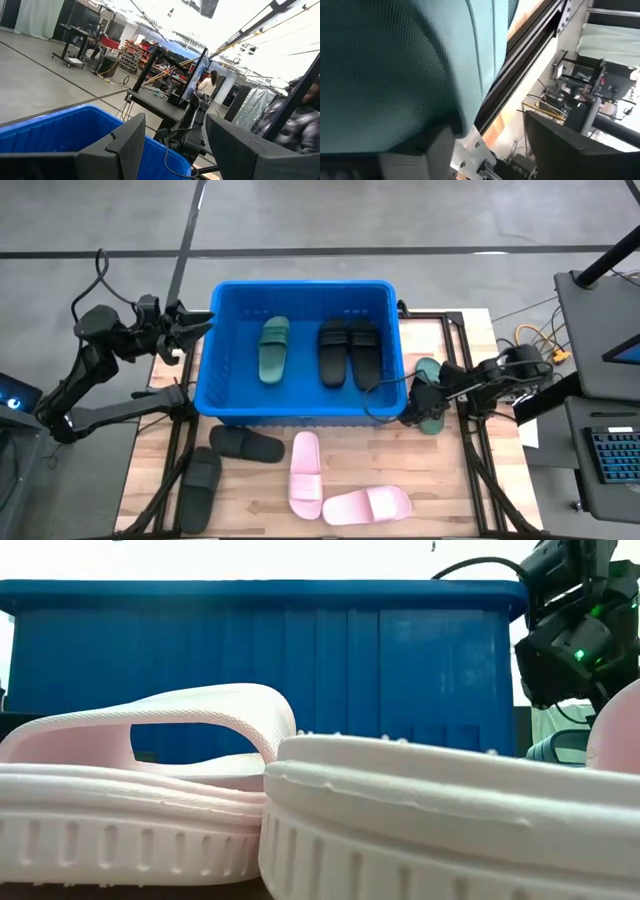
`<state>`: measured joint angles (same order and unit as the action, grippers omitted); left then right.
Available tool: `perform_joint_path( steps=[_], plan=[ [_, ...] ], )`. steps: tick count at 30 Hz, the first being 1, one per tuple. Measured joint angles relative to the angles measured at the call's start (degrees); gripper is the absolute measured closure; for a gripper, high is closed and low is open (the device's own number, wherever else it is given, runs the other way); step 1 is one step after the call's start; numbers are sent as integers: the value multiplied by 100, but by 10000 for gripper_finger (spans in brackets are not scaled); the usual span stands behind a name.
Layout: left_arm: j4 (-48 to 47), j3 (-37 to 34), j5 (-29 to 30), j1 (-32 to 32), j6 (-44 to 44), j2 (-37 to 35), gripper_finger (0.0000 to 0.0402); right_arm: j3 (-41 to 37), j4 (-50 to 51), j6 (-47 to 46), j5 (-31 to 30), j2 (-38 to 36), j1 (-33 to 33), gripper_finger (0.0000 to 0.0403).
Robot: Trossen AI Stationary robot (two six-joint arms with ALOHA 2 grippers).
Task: Pick and place slides into bin
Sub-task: Put the green slide into the blue bin
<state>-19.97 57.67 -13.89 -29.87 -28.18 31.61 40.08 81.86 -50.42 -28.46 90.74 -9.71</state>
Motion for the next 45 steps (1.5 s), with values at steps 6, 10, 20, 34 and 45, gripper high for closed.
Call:
perform_joint_path(
  steps=[6,10,20,34,45],
  plan=[
    [0,-1,0,0,-2,-60,208,9,-32,-3,-182,139,8,270],
    [0,0,2,0,-2,-69,208,57,-16,94,-256,9,6,354],
    [0,-1,2,0,2,-58,208,121,107,138,-219,-573,2,392],
    [0,0,3,-1,4,-63,208,414,792,-221,-97,-1409,-7,394],
    [0,0,2,-1,7,-63,208,501,811,-1027,-133,-1908,0,394]
  ],
)
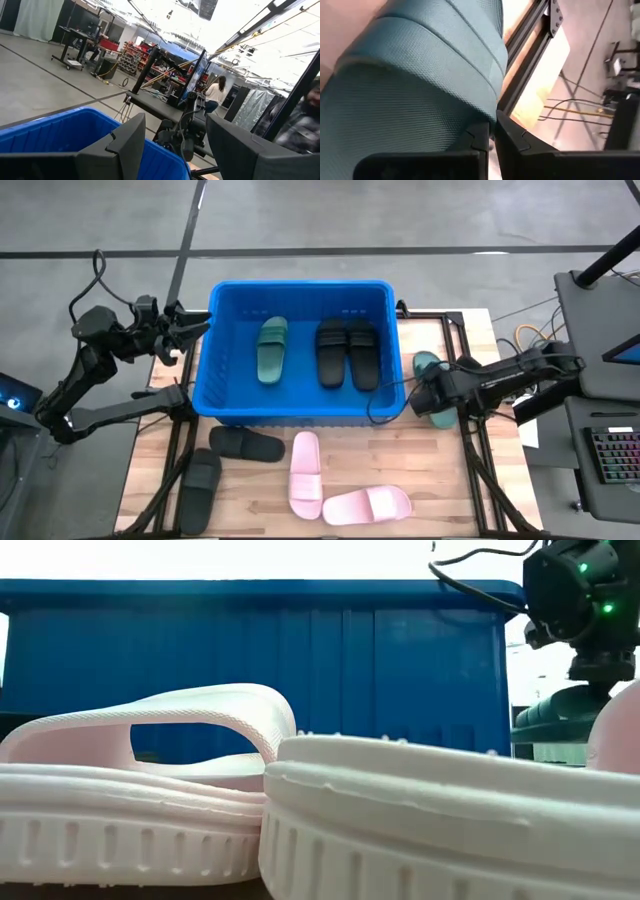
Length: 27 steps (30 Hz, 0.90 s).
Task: Pick and place slides into bin
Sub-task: Put the green slide into the blue bin
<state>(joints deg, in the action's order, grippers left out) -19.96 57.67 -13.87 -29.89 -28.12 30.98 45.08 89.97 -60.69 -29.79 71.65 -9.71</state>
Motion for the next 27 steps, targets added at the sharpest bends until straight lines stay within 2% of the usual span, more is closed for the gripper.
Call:
perform_joint_path(
  steps=[6,17,27],
  plan=[
    [1,0,2,0,0,10,208,198,11,-430,-21,-219,0,394],
    [2,0,0,1,-2,9,208,1012,5,-396,-181,-642,0,394],
    [2,-1,2,0,-4,1,208,1920,23,329,-272,-703,2,394]
  ],
)
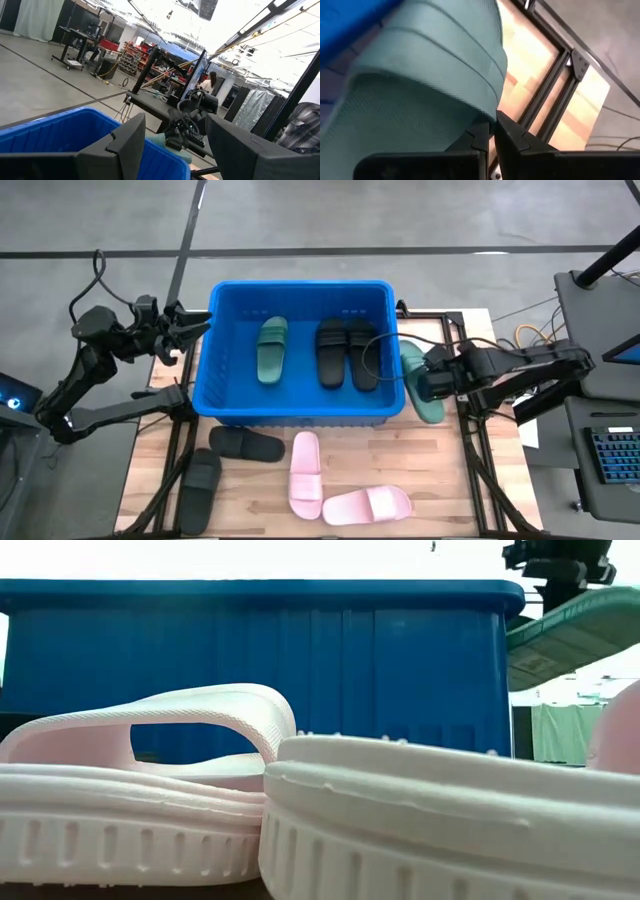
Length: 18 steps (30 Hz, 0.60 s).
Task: Pick and place slides into bin
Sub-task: Put the green slide into the blue bin
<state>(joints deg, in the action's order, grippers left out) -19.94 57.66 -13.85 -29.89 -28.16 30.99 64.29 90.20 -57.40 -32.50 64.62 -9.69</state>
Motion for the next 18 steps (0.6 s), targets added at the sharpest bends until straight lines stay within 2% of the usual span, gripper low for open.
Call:
perform_joint_path(
  steps=[8,18],
  plan=[
    [0,1,-2,1,0,-6,208,210,16,436,-281,-20,41,394],
    [0,1,-2,1,-2,-6,208,-247,-53,1338,-346,-114,507,394]
  ],
)
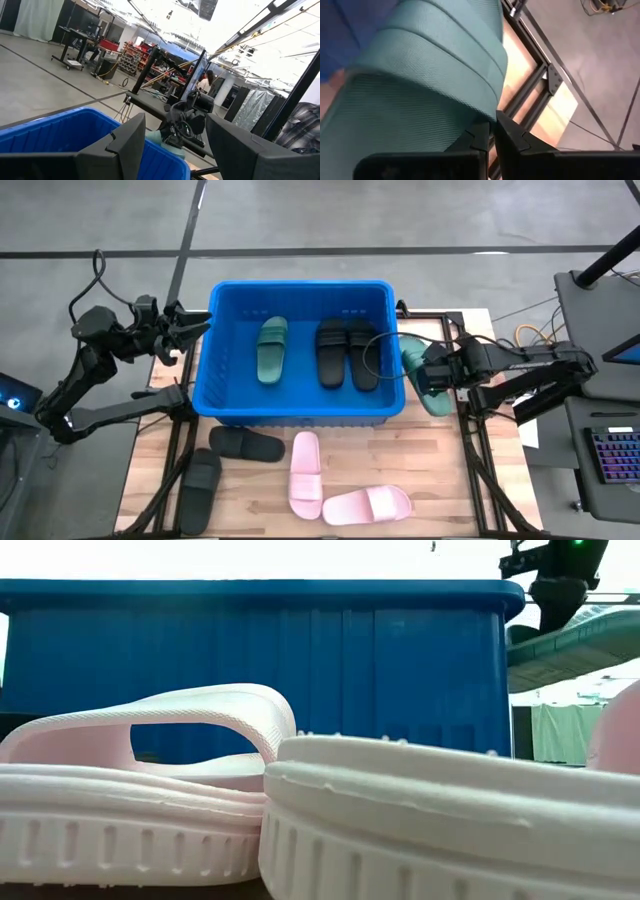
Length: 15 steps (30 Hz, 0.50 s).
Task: Pick and place slides into bin
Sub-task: Put the green slide into the blue bin
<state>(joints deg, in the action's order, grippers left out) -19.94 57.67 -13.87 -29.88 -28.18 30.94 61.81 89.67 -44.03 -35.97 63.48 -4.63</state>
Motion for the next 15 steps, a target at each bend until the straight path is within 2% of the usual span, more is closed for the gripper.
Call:
perform_joint_path(
  steps=[7,15],
  plan=[
    [2,0,0,0,-2,0,208,-92,17,59,-29,-371,279,394],
    [2,-1,0,1,-1,0,208,175,34,57,-149,-726,296,394]
  ],
)
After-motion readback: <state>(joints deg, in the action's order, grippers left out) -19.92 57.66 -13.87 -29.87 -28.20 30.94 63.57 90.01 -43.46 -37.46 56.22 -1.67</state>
